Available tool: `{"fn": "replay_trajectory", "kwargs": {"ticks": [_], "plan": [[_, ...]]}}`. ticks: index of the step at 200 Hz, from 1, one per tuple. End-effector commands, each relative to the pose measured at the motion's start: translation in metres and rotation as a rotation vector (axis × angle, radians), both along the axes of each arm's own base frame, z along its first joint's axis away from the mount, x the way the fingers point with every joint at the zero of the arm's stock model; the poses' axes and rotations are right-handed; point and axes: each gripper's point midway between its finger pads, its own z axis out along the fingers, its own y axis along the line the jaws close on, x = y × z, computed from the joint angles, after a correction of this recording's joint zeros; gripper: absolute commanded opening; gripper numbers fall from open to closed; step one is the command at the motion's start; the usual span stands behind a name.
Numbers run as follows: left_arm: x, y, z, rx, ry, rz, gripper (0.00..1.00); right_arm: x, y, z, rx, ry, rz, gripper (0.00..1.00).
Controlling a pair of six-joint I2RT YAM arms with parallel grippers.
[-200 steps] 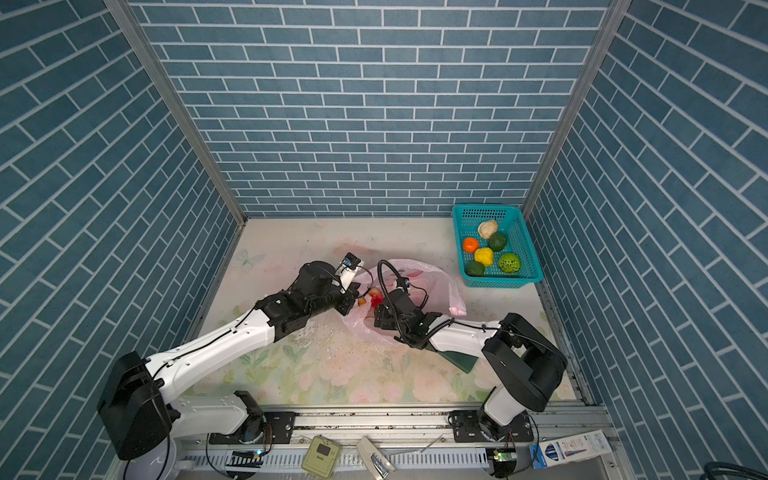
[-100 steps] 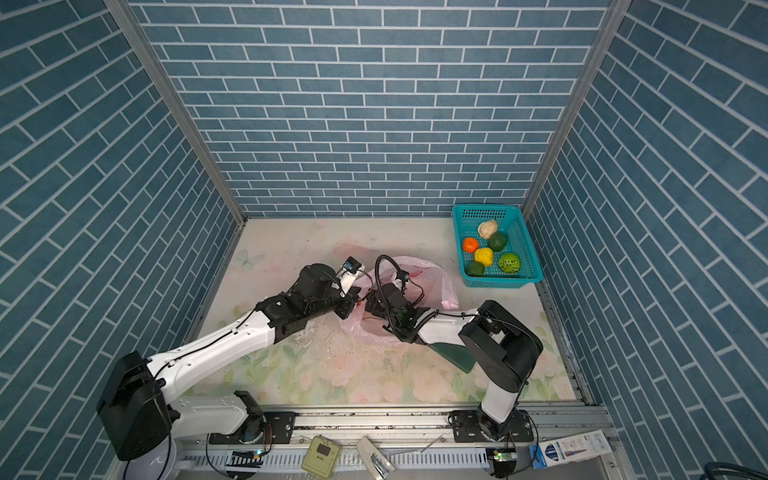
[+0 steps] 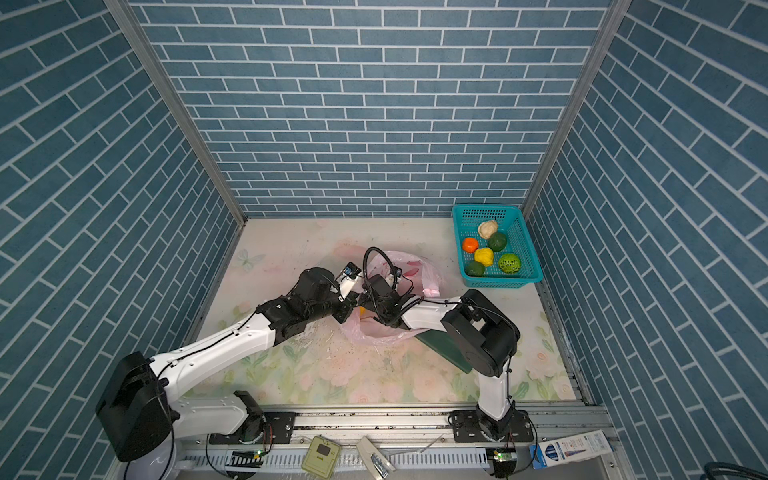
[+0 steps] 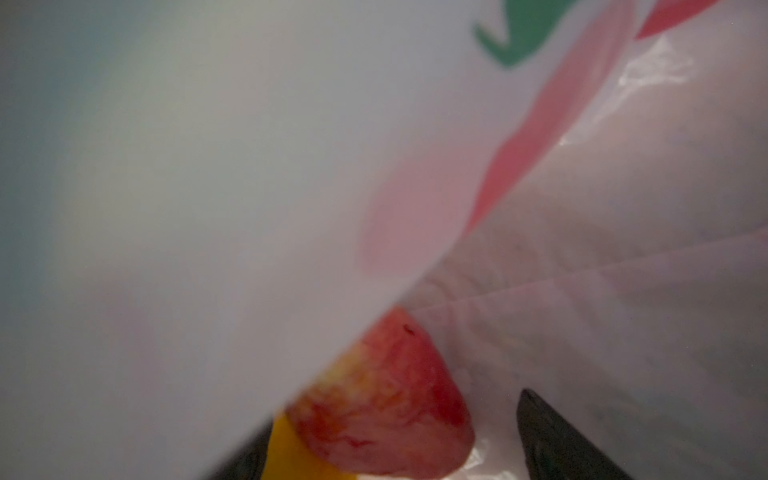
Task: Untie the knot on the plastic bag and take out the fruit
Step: 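Lower the right gripper onto the red strawberry and close it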
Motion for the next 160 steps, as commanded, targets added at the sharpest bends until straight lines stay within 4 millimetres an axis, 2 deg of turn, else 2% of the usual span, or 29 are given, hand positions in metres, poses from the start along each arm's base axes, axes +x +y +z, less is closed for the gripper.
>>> {"fn": "replay_trajectory", "kwargs": {"ticks": [1, 47, 77, 104, 160], "plan": [[0.002, -0.004, 0.008, -0.019, -0.027, -0.017, 0.0, 0.007, -0.01, -0.009, -0.043, 0.04, -0.07, 0.92], [0.0, -0.004, 0.006, -0.025, -0.016, -0.023, 0.0, 0.018, -0.035, -0.007, -0.102, 0.041, -0.148, 0.92], [-0.001, -0.006, 0.007, -0.031, -0.015, -0.03, 0.0, 0.024, -0.028, -0.004, -0.099, 0.036, -0.11, 0.92], [0.0, -0.008, 0.008, -0.037, -0.014, -0.034, 0.0, 0.029, -0.021, -0.011, -0.095, 0.054, -0.093, 0.91], [0.002, -0.008, 0.006, -0.032, -0.014, -0.03, 0.0, 0.027, -0.021, -0.022, -0.111, 0.093, -0.078, 0.73]]}}
